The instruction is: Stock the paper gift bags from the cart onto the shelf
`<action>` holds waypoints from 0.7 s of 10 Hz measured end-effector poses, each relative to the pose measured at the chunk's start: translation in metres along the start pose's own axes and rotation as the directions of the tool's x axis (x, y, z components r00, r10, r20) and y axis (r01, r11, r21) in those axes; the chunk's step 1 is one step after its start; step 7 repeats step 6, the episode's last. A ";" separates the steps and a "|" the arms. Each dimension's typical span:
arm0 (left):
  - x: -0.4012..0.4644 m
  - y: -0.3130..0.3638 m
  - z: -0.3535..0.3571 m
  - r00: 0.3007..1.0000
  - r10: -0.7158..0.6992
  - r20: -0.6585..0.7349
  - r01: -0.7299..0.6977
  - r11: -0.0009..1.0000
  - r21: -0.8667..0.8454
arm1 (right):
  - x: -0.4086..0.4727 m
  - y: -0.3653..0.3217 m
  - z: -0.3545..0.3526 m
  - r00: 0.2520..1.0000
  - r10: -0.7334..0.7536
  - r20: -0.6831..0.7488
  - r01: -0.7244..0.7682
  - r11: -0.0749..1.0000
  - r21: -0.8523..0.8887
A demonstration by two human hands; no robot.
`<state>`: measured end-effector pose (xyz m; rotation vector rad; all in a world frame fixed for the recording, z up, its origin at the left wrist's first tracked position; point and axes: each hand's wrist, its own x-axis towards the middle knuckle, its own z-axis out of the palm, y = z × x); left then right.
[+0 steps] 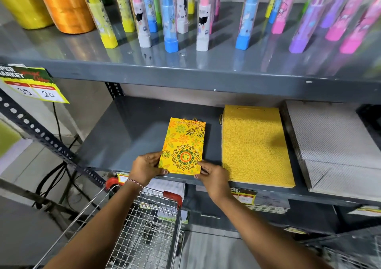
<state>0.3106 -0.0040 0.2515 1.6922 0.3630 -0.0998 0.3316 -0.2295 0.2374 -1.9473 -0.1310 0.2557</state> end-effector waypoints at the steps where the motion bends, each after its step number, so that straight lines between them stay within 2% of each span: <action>1: 0.001 0.001 0.000 1.000 -0.018 -0.019 0.018 1.000 0.005 | -0.004 0.000 0.002 1.000 0.002 -0.018 -0.002 1.000 0.009; 3: -0.001 -0.002 0.000 0.999 -0.004 -0.039 0.006 0.998 0.061 | -0.009 -0.002 0.003 0.999 -0.024 -0.046 0.022 0.999 -0.047; 4: -0.002 -0.005 -0.007 0.998 0.014 -0.059 -0.002 0.980 0.199 | -0.010 -0.007 0.001 1.000 -0.008 0.014 0.009 0.997 -0.079; 5: -0.007 0.002 -0.011 0.991 0.078 -0.107 -0.021 0.889 0.457 | -0.019 -0.016 -0.003 0.996 -0.094 0.003 0.093 0.976 -0.196; 6: -0.037 0.022 -0.004 0.948 0.152 -0.278 -0.005 0.884 0.467 | -0.046 -0.027 -0.019 0.967 -0.244 -0.068 0.223 0.948 -0.229; 7: -0.037 0.022 -0.004 0.948 0.152 -0.278 -0.005 0.884 0.467 | -0.046 -0.027 -0.019 0.967 -0.244 -0.068 0.223 0.948 -0.229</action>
